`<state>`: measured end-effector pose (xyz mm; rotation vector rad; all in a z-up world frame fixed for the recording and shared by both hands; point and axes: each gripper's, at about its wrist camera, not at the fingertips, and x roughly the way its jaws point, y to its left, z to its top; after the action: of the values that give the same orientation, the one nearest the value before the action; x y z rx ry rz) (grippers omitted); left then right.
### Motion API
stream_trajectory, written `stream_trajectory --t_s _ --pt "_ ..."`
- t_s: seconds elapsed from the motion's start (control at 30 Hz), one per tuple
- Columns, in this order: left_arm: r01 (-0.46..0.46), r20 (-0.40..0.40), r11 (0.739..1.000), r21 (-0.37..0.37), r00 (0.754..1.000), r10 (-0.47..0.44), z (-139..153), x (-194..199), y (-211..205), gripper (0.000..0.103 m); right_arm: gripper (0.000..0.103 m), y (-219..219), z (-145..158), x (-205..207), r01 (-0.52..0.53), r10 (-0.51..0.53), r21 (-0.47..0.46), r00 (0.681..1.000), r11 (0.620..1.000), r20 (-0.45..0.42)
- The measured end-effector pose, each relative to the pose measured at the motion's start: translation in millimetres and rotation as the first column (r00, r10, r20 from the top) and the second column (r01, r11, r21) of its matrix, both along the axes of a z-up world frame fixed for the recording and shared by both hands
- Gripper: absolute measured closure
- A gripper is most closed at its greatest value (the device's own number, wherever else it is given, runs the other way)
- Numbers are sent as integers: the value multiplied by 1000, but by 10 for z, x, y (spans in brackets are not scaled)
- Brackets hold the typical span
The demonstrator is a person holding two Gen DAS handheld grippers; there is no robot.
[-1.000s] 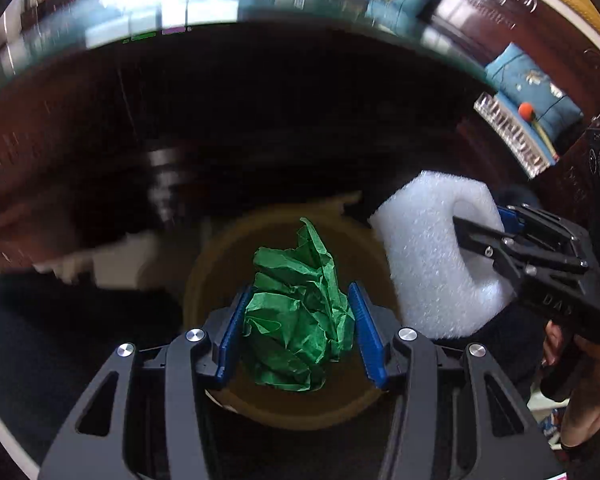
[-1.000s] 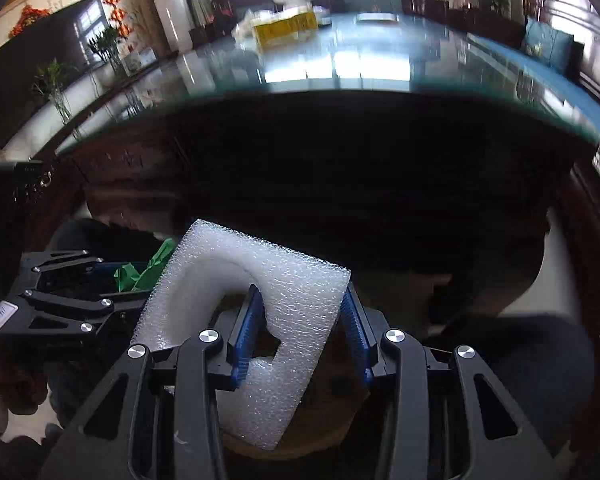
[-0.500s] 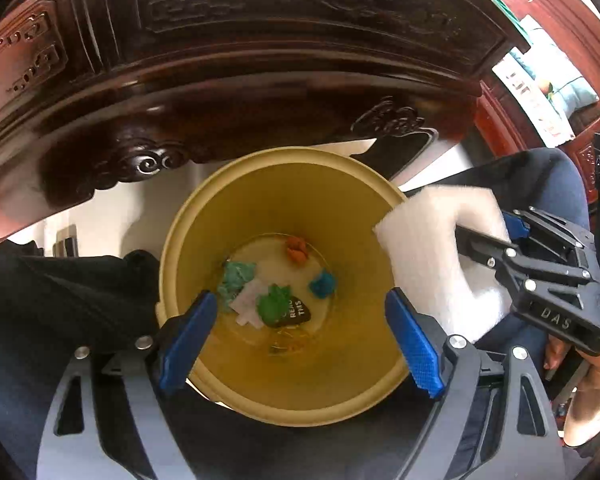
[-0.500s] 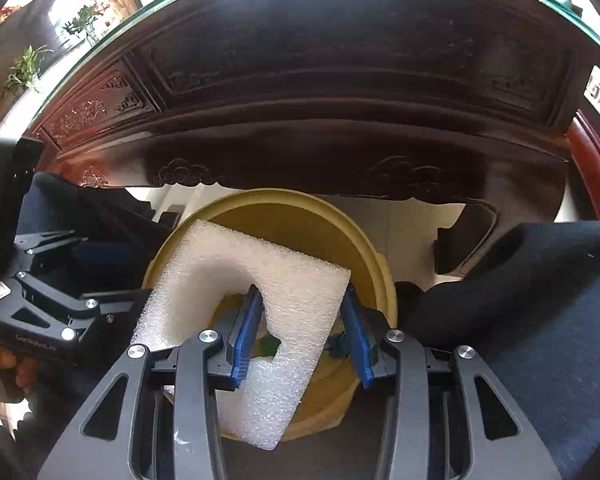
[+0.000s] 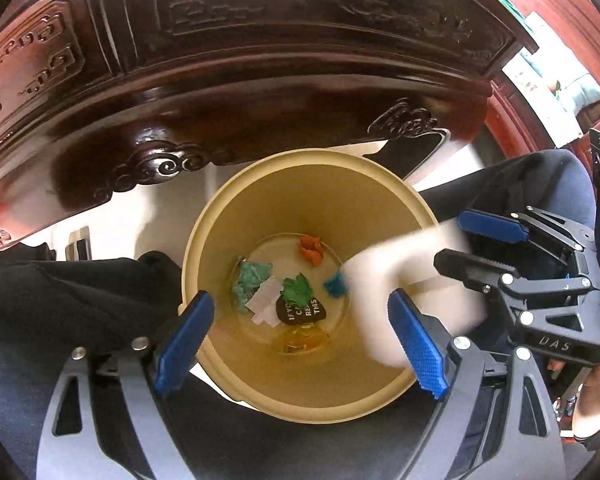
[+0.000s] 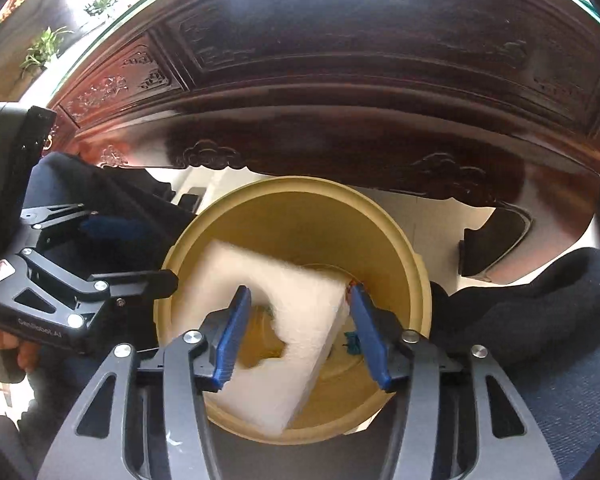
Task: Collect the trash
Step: 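Open the left tool to drop the wrapper, then the right drops the foam, then raise both open tools back up toward the table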
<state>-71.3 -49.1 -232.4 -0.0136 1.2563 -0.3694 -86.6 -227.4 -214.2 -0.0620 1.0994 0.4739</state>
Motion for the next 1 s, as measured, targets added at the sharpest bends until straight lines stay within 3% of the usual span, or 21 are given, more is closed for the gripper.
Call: stream_trajectory --t_s 0.57,0.83,1.0 --pt "5 71 1000 -10 997 -5 251 -21 -34 15 48 -24 274 -23 -6 4 40 998 999 63" --pt "-8 132 1000 -12 991 10 481 54 -31 14 42 -15 507 45 -20 10 81 992 997 128" --pt "-33 187 999 -36 982 39 693 147 35 14 35 -55 716 118 -30 1 155 983 987 184"
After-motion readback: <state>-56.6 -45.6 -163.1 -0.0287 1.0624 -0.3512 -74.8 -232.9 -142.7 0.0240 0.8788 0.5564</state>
